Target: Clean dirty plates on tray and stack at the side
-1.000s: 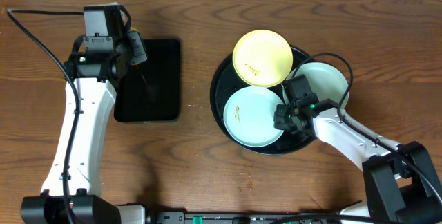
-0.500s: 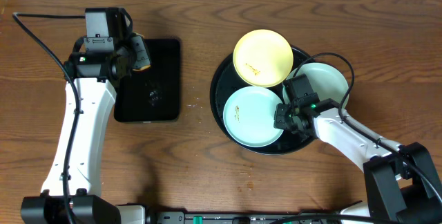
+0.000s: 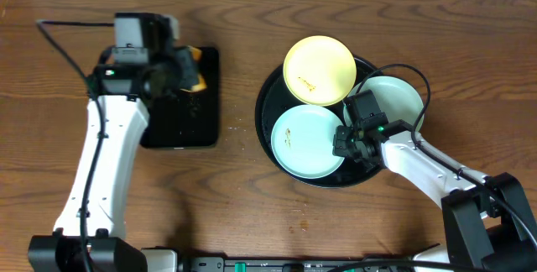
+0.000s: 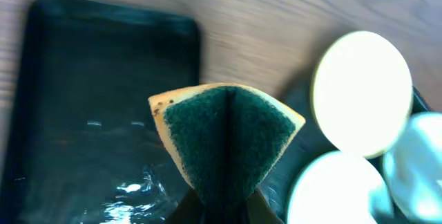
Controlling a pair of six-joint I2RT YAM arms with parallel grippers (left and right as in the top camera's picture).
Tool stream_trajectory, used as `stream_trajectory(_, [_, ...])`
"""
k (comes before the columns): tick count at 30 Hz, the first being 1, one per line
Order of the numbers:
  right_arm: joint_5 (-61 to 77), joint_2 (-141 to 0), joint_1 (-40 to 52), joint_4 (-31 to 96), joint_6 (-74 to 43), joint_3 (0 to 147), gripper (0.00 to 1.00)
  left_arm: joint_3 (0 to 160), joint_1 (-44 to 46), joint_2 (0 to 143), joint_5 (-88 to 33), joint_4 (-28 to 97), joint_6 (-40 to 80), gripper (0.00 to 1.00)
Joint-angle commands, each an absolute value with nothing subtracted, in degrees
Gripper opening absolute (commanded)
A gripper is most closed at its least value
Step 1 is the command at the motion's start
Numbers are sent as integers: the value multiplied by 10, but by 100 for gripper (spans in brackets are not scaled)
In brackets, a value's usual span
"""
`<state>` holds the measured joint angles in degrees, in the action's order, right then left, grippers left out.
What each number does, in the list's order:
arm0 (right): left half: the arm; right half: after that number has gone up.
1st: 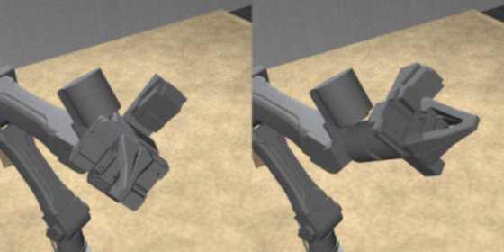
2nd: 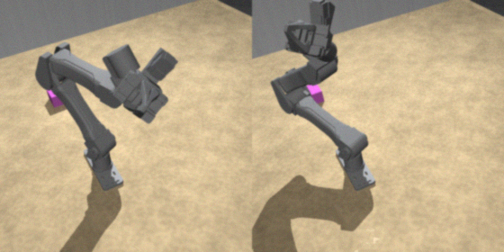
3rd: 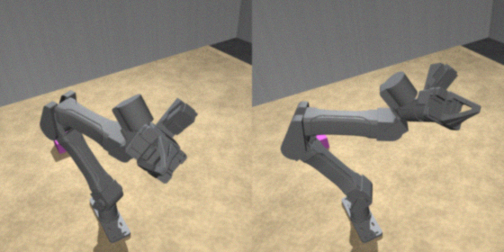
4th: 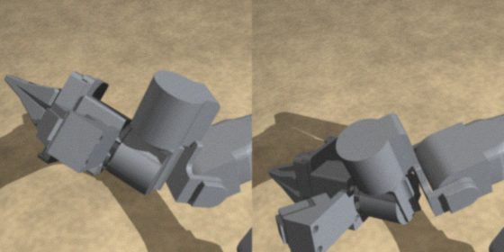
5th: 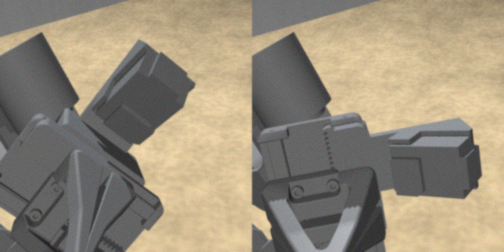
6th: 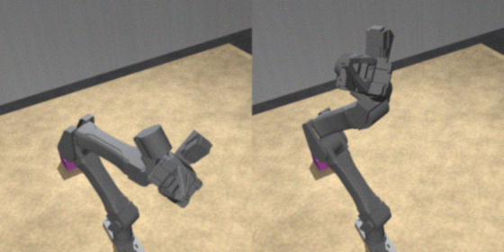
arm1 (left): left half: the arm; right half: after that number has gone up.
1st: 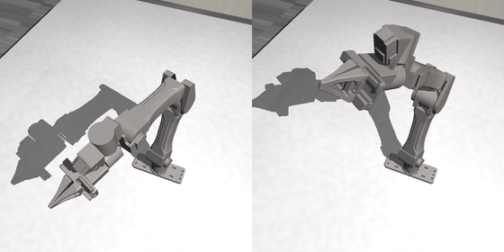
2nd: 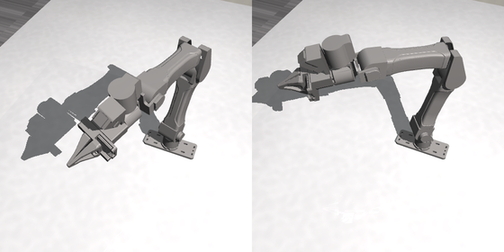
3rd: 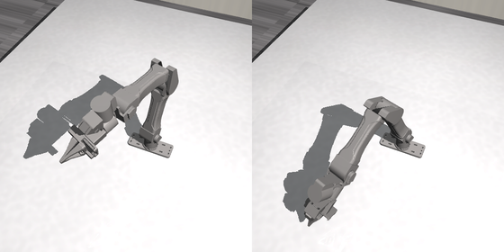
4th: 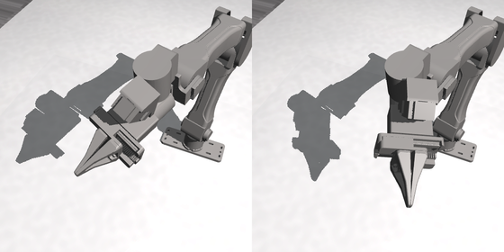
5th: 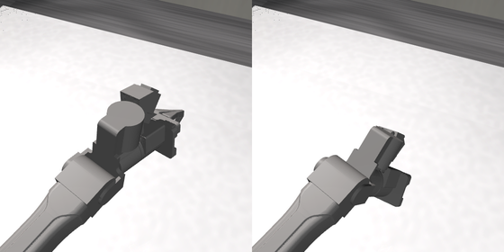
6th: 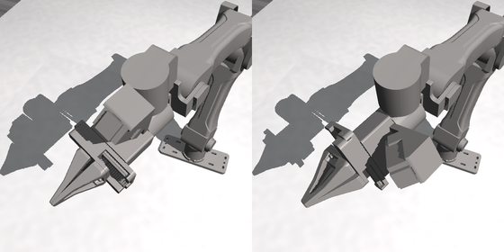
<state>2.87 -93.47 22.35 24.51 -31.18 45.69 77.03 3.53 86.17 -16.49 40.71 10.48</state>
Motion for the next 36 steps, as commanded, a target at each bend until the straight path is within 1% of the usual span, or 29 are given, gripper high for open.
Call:
stream_trajectory(1, [33,-952,226,249,-308,445,1,758,88,865,-165,410,99,7])
stream_trajectory(5, [33,-952,226,249,-308,445,1,740,156,869,-155,411,107,7])
stream_trajectory(10, [33,-952,226,249,-308,445,1,704,235,887,-126,406,171,7])
stream_trajectory(18, [35,-952,226,249,-308,445,1,654,336,963,-123,299,184,7])
stream_trajectory(24, [35,-952,226,250,-308,445,1,654,363,1018,-63,255,220,7])
stream_trajectory(27, [35,-952,226,250,-308,445,1,654,364,1029,-62,251,220,7])
stream_trajectory(31, [35,-952,226,250,-308,445,1,650,364,1033,-22,249,231,7])
stream_trajectory(36, [35,-952,226,250,-308,445,1,640,368,1038,-21,240,233,8])
